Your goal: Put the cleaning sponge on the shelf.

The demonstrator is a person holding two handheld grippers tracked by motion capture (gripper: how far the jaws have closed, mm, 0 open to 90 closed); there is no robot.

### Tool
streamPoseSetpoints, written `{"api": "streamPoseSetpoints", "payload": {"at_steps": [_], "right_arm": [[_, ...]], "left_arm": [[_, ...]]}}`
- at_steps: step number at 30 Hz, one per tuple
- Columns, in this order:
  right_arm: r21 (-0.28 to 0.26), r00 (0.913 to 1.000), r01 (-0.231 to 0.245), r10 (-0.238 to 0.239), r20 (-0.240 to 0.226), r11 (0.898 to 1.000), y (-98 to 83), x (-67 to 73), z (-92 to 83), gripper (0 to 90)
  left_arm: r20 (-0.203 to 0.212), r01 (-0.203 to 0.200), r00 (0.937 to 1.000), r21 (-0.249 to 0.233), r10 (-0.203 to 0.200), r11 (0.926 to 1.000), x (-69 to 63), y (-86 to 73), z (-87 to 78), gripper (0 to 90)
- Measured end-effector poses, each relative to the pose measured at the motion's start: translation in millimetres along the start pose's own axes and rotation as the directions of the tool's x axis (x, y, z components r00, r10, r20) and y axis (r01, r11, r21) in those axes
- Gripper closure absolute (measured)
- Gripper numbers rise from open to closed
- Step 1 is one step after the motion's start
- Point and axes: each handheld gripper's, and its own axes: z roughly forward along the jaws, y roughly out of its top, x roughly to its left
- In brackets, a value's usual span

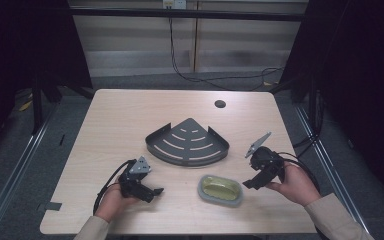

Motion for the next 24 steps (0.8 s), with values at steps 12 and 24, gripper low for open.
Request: {"api": "streamPoseSetpoints", "payload": {"at_steps": [12, 24], "right_arm": [[0.036, 0.9968, 0.074, -0.073, -0.032, 0.997, 25.4, 13.8, -2.1, 29.1], [0.081, 0.9924, 0.115, -0.111, -0.052, 0.99, 39.6, 21.7, 1.4, 31.7]], "left_arm": [[0.001, -0.001, 1.0, -0.003, 0.001, 1.0, 0.1, 0.1, 0.2, 3.4], [0.001, -0.001, 1.0, -0.005, 0.001, 1.0, 0.1, 0.1, 0.3, 3.4]]}}
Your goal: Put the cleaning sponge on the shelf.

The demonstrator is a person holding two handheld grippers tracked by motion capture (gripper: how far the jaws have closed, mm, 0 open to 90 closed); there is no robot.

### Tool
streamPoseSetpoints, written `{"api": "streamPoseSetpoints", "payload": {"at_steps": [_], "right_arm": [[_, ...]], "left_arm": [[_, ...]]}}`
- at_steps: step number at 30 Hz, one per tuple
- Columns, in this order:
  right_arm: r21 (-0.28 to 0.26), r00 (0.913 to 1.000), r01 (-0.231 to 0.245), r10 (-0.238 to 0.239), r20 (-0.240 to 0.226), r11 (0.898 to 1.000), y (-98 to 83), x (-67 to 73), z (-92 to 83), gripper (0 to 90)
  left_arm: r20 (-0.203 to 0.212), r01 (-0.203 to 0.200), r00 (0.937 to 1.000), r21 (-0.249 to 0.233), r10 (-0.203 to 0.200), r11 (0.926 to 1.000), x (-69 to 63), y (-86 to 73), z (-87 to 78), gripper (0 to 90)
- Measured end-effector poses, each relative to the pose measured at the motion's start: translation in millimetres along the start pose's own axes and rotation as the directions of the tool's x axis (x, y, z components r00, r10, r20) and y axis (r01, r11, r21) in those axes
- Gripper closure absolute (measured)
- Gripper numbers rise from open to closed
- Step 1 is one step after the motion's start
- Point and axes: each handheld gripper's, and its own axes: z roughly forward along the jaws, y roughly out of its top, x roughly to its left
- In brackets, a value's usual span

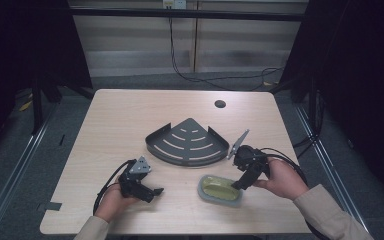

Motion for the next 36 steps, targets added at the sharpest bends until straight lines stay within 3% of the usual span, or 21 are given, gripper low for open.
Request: {"api": "streamPoseSetpoints", "payload": {"at_steps": [15, 36], "right_arm": [[0.022, 0.9994, 0.023, -0.022, -0.028, 0.999, 9.3, 4.0, 8.6, 36.8], [0.062, 0.9959, 0.082, -0.079, -0.044, 0.995, 20.6, 10.6, 25.5, 54.1]], "left_arm": [[0.0, 0.0, 1.0, -0.002, 0.0, 1.0, 0.0, 0.0, 0.1, 3.4], [0.0, 0.0, 1.0, 0.002, 0.0, 1.0, 0.0, 0.0, -0.1, 3.4]]}}
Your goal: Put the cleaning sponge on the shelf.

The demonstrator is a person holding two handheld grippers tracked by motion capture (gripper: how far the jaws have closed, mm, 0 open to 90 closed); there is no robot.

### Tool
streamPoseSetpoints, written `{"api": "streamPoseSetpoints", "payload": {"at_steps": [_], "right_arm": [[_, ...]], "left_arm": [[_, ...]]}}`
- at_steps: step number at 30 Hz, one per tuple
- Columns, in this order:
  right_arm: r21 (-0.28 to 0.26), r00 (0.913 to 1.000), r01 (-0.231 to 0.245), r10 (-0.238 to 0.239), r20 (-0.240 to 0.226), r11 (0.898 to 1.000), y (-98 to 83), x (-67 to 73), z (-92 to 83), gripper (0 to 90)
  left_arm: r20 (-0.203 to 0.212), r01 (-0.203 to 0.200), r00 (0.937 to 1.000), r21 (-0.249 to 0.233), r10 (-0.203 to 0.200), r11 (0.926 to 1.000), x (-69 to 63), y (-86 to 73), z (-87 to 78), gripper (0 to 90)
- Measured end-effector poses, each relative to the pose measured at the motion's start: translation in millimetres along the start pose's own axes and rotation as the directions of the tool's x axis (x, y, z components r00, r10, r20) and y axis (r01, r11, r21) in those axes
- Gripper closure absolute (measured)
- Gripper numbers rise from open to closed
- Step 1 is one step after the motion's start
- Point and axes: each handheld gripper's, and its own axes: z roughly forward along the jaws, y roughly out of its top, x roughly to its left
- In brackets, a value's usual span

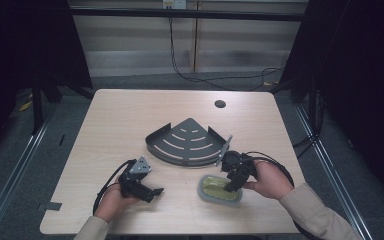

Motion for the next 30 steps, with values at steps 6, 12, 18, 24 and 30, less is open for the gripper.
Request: {"api": "streamPoseSetpoints", "payload": {"at_steps": [6, 12, 18, 24, 30], "right_arm": [[0.016, 0.9999, 0.015, -0.015, 0.001, 1.0, 2.1, 0.4, 3.7, 59.4], [0.026, 0.9999, 0.014, -0.014, 0.004, 1.0, 3.4, 0.1, 6.2, 66.3], [0.047, 0.9996, 0.023, -0.024, 0.018, 0.999, 6.0, 1.7, 6.0, 69.7], [0.058, 0.9995, 0.02, -0.021, 0.023, 0.998, 6.2, 1.3, -0.9, 70.0], [0.065, 0.9996, 0.006, -0.008, 0.028, 0.998, 5.2, -4.4, -12.6, 70.1]], "left_arm": [[0.0, 0.0, 1.0, 0.0, 0.0, 1.0, 0.0, 0.0, 0.0, 3.4], [-0.001, 0.001, 1.0, 0.003, -0.001, 1.0, -0.1, 0.0, -0.2, 3.4], [-0.001, 0.001, 1.0, 0.003, -0.001, 1.0, 0.0, 0.0, -0.2, 3.4], [-0.001, 0.001, 1.0, 0.003, -0.001, 1.0, -0.1, 0.0, -0.2, 3.4], [-0.001, 0.001, 1.0, 0.003, -0.001, 1.0, 0.0, -0.1, -0.2, 3.4]]}}
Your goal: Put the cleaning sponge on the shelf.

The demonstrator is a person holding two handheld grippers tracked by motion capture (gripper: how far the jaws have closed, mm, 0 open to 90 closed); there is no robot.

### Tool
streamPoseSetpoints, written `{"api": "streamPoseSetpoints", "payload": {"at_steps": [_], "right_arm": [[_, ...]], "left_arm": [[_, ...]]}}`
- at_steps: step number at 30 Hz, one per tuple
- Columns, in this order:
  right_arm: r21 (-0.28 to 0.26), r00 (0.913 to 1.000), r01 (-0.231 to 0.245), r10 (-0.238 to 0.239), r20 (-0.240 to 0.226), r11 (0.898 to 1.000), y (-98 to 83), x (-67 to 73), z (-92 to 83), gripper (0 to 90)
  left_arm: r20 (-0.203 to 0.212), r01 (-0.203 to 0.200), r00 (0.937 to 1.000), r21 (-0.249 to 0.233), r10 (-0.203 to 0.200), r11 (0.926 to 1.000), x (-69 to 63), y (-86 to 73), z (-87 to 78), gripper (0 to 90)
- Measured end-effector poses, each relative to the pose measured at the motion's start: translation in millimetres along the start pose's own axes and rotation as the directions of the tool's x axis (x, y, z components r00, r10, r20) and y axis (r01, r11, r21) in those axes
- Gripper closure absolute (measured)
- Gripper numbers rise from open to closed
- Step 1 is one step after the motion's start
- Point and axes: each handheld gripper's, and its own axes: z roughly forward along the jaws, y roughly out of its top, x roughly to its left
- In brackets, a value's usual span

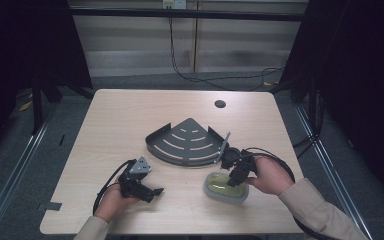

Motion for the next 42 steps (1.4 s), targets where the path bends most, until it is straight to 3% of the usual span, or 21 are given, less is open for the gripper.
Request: {"api": "streamPoseSetpoints", "payload": {"at_steps": [16, 42], "right_arm": [[0.004, 0.9996, -0.027, 0.027, -0.007, 1.0, 0.9, -9.6, -19.4, 70.5], [-0.036, 0.9978, -0.067, 0.067, -0.003, 0.997, 8.0, -22.7, -50.5, 70.5]], "left_arm": [[-0.002, -0.005, 1.0, -0.006, 0.005, 1.0, 0.3, 0.2, 0.3, 3.4], [0.002, -0.005, 1.0, -0.004, 0.005, 1.0, 0.4, 0.2, 0.3, 3.4]]}}
